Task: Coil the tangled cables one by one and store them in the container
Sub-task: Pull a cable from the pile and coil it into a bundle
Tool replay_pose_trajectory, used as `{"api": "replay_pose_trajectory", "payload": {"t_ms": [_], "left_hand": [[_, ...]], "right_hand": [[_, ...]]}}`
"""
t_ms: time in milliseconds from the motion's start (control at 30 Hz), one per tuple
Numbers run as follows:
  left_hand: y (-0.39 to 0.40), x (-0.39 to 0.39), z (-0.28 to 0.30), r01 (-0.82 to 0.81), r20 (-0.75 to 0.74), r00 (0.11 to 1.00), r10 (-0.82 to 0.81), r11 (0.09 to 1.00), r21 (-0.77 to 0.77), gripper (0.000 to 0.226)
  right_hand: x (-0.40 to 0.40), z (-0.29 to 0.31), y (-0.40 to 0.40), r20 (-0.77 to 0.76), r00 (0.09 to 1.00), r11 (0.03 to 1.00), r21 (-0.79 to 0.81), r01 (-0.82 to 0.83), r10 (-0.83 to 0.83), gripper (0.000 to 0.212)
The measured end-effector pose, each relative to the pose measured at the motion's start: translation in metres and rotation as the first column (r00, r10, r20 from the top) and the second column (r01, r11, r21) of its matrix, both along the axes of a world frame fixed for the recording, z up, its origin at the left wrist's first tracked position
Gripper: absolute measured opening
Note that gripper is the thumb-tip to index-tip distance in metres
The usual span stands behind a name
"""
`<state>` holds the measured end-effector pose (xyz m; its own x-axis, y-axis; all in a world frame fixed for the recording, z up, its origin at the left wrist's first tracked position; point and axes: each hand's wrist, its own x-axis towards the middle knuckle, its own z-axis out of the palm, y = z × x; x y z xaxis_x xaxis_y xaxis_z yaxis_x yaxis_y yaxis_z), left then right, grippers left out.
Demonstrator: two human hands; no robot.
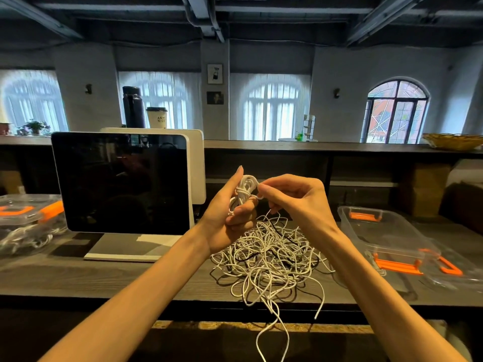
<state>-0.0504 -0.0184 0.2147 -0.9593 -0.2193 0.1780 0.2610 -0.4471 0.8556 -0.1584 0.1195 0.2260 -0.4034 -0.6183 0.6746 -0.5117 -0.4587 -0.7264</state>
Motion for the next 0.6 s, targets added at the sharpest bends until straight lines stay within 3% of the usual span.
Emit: {"api": "replay_pose_trajectory", "payload": {"t_ms": [233, 400, 500, 600], "left_hand": [[0.001, 0.0, -0.002, -0.01, 0.012, 1.0, 0.01, 0.999, -0.049, 0.055], [0.004, -0.002, -0.006, -0.11, 0.004, 0.993, 0.114, 0.971, -0.212, 0.055], [0.009, -0.003, -0.006, -0.193, -0.021, 0.98, 0.197, 0.925, -0.327, 0.056], [0.009, -0.001, -0.006, -0.196, -0.015, 0.979, 0.201, 0.927, -0.321, 0.049]], "right_hand": [[0.002, 0.007, -0.004, -0.156, 0.978, 0.976, 0.143, 0.163, -0.141, 0.004], [0.008, 0.013, -0.007, -0.287, 0.903, 0.91, 0.173, 0.378, -0.321, 0.006], [0.009, 0.012, -0.008, -0.254, 0.899, 0.911, 0.118, 0.394, -0.356, 0.009], [0.009, 0.01, -0.005, -0.222, 0.915, 0.923, 0.111, 0.368, -0.338, 0.014]]}}
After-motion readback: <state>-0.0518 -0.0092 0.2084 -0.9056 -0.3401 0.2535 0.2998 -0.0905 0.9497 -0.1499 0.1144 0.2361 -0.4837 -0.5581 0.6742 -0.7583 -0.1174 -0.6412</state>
